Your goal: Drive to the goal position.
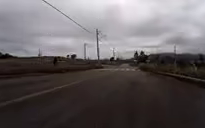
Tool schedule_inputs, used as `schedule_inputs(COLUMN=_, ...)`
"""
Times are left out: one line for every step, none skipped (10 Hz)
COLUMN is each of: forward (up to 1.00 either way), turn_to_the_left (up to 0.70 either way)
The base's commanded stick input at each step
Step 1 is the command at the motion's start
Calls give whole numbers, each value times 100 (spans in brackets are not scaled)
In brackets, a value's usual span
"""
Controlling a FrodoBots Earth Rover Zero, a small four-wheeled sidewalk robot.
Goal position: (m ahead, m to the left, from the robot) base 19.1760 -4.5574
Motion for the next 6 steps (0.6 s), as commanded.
schedule_inputs(forward=70, turn_to_the_left=0)
schedule_inputs(forward=70, turn_to_the_left=0)
schedule_inputs(forward=70, turn_to_the_left=0)
schedule_inputs(forward=70, turn_to_the_left=0)
schedule_inputs(forward=70, turn_to_the_left=0)
schedule_inputs(forward=70, turn_to_the_left=0)
